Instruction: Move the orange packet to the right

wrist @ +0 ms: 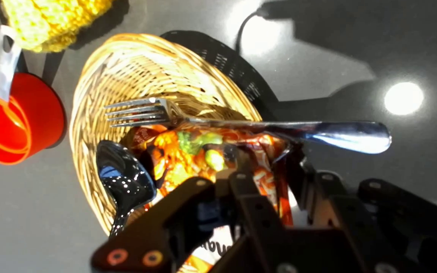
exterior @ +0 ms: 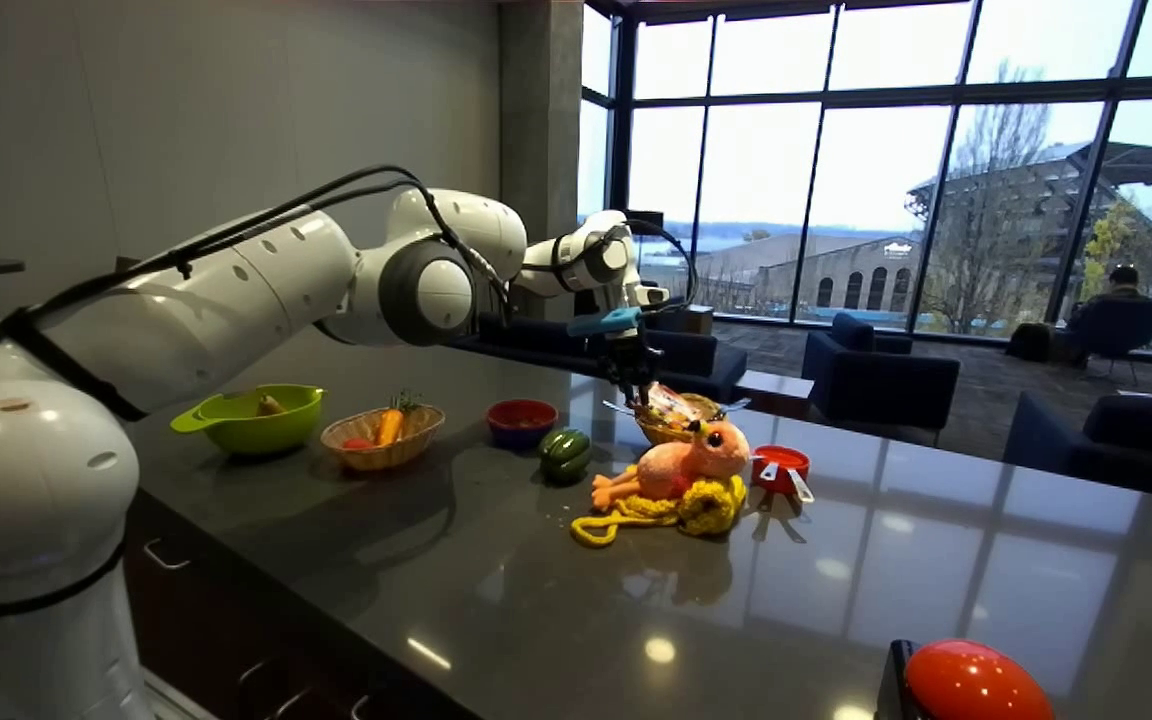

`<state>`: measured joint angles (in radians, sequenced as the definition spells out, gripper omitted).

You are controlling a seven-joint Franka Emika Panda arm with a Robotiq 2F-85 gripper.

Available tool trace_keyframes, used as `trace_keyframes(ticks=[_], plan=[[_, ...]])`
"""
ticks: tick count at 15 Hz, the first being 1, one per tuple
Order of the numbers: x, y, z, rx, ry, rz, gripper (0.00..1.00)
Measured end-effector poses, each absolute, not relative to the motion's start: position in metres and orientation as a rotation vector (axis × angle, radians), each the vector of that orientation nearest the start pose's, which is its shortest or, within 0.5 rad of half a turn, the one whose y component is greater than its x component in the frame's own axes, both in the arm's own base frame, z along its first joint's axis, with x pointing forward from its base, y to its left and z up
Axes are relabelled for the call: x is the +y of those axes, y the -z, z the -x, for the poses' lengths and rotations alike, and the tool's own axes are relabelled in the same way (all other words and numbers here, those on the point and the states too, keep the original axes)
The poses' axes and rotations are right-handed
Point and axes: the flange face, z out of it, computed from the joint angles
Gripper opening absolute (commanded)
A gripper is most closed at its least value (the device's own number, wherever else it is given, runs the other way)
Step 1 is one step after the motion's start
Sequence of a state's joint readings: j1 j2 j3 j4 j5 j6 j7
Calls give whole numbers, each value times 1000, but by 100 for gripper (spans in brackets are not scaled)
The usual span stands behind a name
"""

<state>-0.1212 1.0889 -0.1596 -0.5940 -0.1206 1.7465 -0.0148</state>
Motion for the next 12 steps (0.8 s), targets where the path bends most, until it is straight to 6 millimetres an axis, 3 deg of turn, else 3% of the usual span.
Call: trace_keyframes(ticks=[12], plan=[[-165,-386,-790,323,197,3399,0]])
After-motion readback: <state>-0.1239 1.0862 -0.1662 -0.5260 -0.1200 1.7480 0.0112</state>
